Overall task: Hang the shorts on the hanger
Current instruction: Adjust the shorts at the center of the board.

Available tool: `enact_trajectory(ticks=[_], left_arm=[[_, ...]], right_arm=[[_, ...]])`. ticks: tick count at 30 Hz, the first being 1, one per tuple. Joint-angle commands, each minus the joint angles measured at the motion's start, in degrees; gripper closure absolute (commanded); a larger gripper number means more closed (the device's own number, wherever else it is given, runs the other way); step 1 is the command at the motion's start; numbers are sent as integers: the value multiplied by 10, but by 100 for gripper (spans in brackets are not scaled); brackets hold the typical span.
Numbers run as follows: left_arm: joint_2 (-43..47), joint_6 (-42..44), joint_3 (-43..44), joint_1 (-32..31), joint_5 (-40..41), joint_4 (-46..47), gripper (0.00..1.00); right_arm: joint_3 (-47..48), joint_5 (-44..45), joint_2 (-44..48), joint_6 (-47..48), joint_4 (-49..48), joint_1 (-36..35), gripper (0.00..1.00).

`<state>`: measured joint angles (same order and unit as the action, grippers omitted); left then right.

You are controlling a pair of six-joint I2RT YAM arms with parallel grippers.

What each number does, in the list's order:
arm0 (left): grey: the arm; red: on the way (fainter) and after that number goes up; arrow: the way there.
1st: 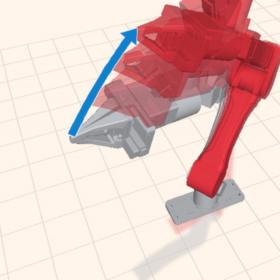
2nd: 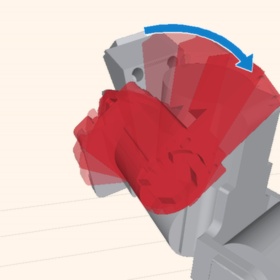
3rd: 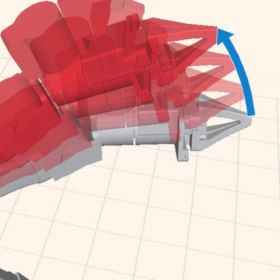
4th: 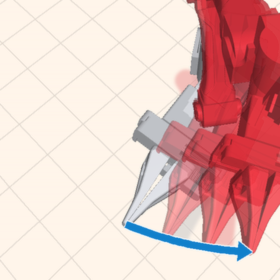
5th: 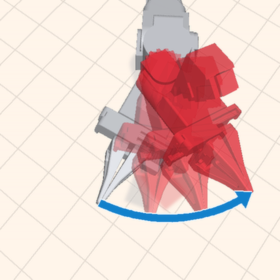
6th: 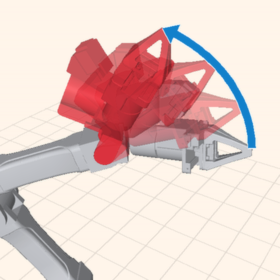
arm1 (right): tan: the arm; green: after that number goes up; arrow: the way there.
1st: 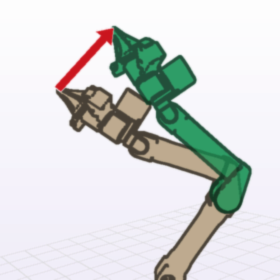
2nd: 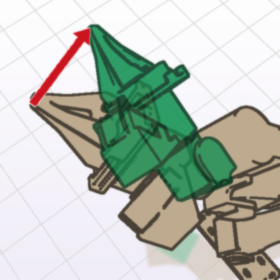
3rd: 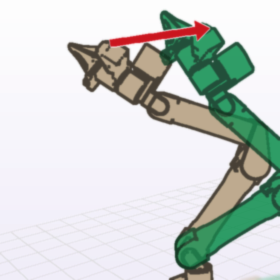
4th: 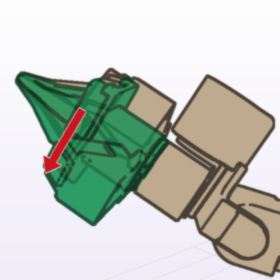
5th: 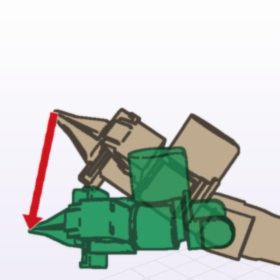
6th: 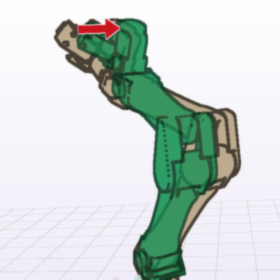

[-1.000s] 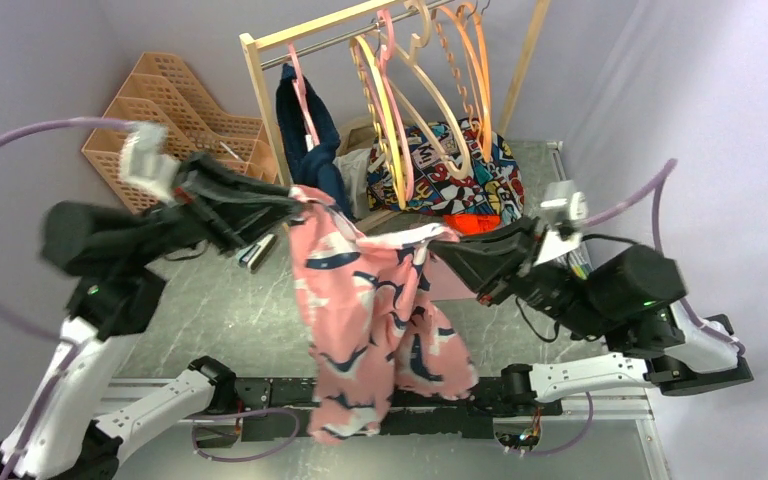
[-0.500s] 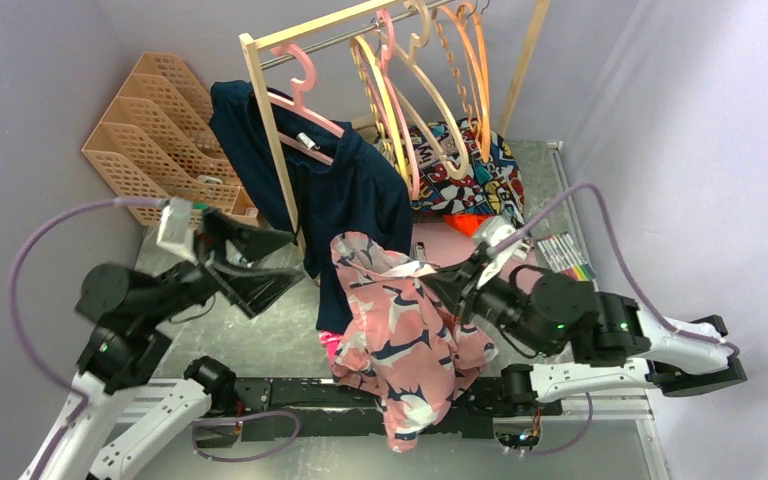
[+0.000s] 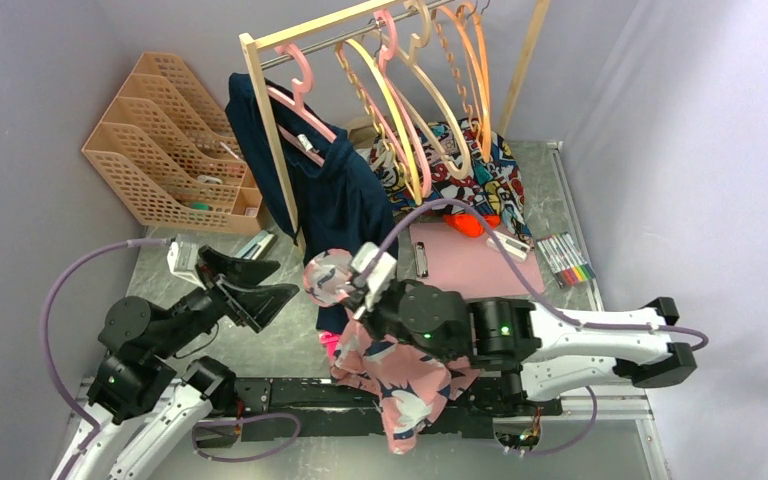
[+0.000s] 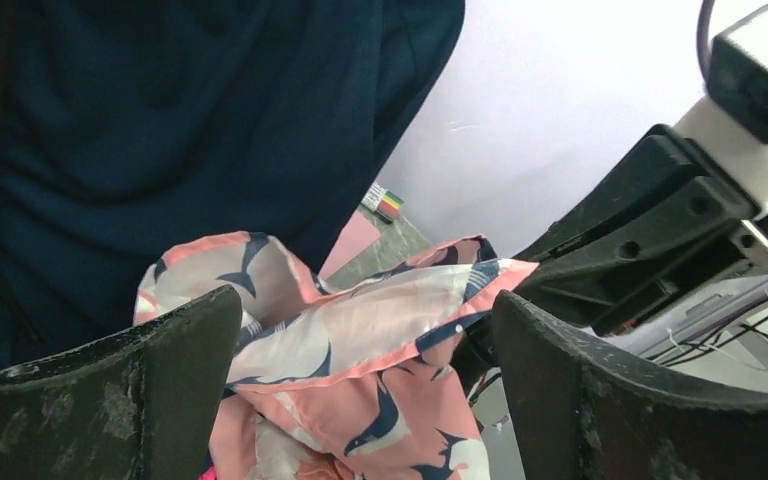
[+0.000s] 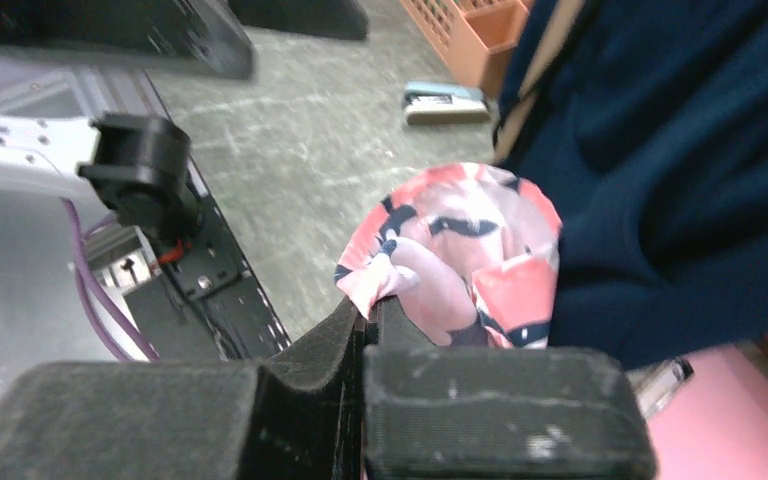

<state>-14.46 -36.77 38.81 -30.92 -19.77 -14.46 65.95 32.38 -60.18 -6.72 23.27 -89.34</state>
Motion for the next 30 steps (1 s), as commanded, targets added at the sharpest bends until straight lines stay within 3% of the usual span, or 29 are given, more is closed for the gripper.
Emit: enact_trajectory(ticks=[1,8,18,19,20,22,24,28,30], left_arm=[[37,4,14,-2,49,-23,2],[73,27,63,-2,121,-86,4],[92,52,86,-2,164,-137,5],[93,54,82,-2,164,-137,5],[93,58,80,-2,164,-139,5],[90,62,77,-2,168,-143,5],[87,67,76,-2,171,-147,5],[81,77,73,-2,177,-155,4],[78,81,73,-2,180,-160,4]], right_arm=[[72,-34,-78,50,-92,6,100],[132,-158,-178,29,-149,99,100],[155,-138,-254,-13,-127,159,100],[155,-151,-254,-10,-118,160,97],[154,-166,-252,-6,-108,160,87],[149,-204,-240,3,-86,160,51],[135,-233,-220,6,-64,159,33],[84,-285,-156,3,-29,158,17],[62,-308,-119,-5,-8,157,15]])
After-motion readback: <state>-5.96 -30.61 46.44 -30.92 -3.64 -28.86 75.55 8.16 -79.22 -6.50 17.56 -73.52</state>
